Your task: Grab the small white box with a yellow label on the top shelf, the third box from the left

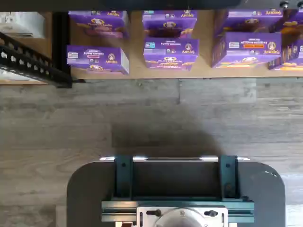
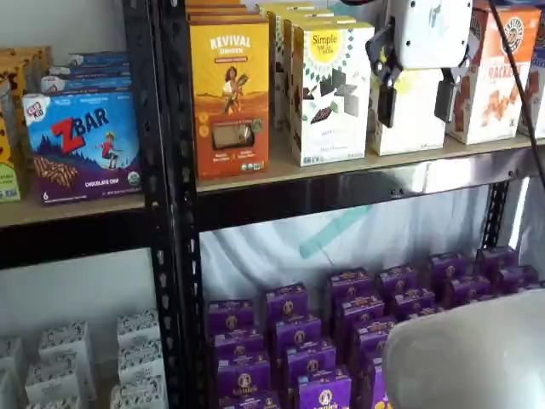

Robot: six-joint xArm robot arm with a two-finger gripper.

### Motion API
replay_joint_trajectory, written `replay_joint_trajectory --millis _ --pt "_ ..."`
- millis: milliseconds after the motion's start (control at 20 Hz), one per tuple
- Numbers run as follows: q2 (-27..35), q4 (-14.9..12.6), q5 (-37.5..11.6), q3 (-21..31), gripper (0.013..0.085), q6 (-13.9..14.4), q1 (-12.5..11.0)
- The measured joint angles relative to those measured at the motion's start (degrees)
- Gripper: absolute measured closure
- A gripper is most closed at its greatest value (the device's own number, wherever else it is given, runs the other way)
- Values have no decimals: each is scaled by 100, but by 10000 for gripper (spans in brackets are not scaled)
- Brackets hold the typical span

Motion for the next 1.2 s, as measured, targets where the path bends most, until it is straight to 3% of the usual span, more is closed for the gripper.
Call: replay_joint_trajectory --millis 50,100,200,350,600,700,950,1200 --pt "44 176 86 -35 130 -69 -156" --pt "133 556 259 -100 130 -223 -522" --pt "166 672 336 -113 130 -279 -608" --pt "126 495 218 -21 130 -253 -473" --pt "-38 -48 -377 360 130 -184 -154" --pt "-52 -131 -679 519 130 -274 -224" --pt "313 -370 -1676 663 130 -789 -720" --pt "996 -308 -2306 280 130 -1394 -1360"
